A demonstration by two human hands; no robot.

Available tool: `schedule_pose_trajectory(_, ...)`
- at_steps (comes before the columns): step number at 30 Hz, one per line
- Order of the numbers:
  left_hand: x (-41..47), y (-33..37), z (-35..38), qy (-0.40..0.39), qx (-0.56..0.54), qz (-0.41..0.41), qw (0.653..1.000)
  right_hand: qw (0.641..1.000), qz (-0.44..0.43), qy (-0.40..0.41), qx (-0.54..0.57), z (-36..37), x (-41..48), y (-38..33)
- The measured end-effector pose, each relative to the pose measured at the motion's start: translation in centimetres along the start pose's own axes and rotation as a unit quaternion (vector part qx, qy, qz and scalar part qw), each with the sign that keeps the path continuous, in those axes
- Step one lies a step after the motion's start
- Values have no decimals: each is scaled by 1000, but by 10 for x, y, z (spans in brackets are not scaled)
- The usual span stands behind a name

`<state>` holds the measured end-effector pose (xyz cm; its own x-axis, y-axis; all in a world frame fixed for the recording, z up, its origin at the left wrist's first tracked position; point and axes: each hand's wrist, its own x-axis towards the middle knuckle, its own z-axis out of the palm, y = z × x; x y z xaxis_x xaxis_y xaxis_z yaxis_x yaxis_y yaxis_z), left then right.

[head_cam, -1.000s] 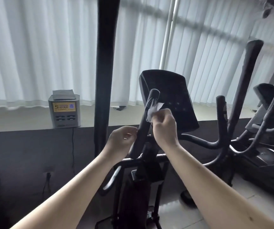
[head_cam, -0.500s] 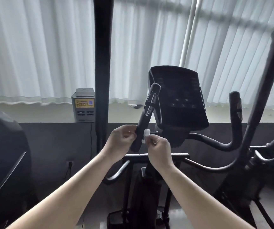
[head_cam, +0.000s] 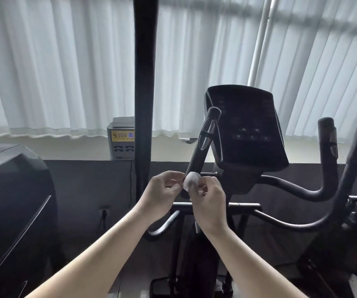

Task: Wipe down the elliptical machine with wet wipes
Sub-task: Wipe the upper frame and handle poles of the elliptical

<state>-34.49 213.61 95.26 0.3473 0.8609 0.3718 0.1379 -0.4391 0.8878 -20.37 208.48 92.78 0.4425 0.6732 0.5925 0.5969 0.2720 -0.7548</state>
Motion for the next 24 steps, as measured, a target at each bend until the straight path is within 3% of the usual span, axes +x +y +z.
schedule_pose_trajectory(2,-3,-7,-1,-5,-3,-4,1000,1000,0,-11,-2,-3,2,1)
schedule_pose_trajectory(6,-2,-10,-2,-12,-15,-5,1000,997,-40,67,30,-16,38,-9)
schedule_pose_trajectory(10,1,-13,0,-1,3,2,1000,995,-53,61,65,-12,37,-9)
schedule_pose_trajectory(17,-7,-21,8,13,-1,13,1000,986,52,-37,154,4,-11,31)
schedule_pose_trajectory(24,-12,-34,24,51,-20,8,998,975,40,33,217,16,-10,39)
